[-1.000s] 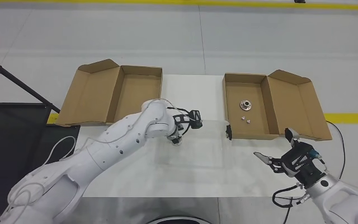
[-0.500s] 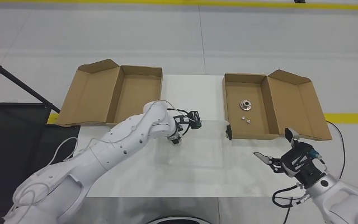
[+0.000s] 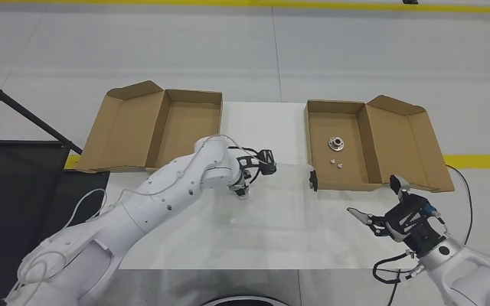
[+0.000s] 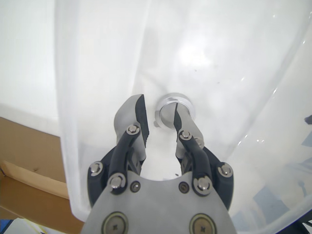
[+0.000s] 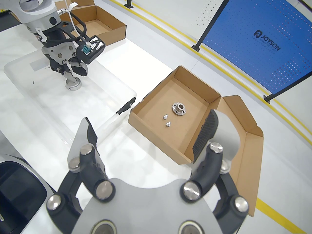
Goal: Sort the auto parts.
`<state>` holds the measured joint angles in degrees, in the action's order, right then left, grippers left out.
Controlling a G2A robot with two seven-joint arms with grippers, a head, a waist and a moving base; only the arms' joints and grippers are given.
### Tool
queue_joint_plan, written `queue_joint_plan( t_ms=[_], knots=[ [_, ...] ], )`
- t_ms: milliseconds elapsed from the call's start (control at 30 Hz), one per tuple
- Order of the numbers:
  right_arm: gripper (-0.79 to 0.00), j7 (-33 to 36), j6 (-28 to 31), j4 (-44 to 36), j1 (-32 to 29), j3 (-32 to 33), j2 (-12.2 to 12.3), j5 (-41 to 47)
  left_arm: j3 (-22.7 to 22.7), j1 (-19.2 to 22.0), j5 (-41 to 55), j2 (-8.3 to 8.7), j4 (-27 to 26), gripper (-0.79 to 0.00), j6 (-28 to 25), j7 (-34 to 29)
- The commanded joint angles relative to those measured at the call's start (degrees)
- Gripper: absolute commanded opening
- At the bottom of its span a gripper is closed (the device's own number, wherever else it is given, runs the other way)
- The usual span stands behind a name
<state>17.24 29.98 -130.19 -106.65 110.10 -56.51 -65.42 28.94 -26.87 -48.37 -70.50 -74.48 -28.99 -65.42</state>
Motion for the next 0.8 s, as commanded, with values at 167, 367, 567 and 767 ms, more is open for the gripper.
queue_joint_plan(
  t_ms=[167, 367, 567, 767],
  knots=[
    [0.000, 0.00, 0.00, 0.00, 0.00, 0.00, 0.00, 0.00, 0.98, -1.01, -0.44, 0.34, -0.01, -0.434, -0.25, -0.84],
    [0.000, 0.00, 0.00, 0.00, 0.00, 0.00, 0.00, 0.00, 0.21, -1.33, -1.11, -0.27, 0.99, -0.437, -0.41, -0.69],
    [0.000, 0.00, 0.00, 0.00, 0.00, 0.00, 0.00, 0.00, -0.82, -0.97, -1.91, -1.30, 2.95, -0.443, -0.27, 0.03],
    [0.000, 0.00, 0.00, 0.00, 0.00, 0.00, 0.00, 0.00, -1.40, -0.55, -1.95, -2.27, 4.97, -0.526, -0.62, 0.83]
  ],
)
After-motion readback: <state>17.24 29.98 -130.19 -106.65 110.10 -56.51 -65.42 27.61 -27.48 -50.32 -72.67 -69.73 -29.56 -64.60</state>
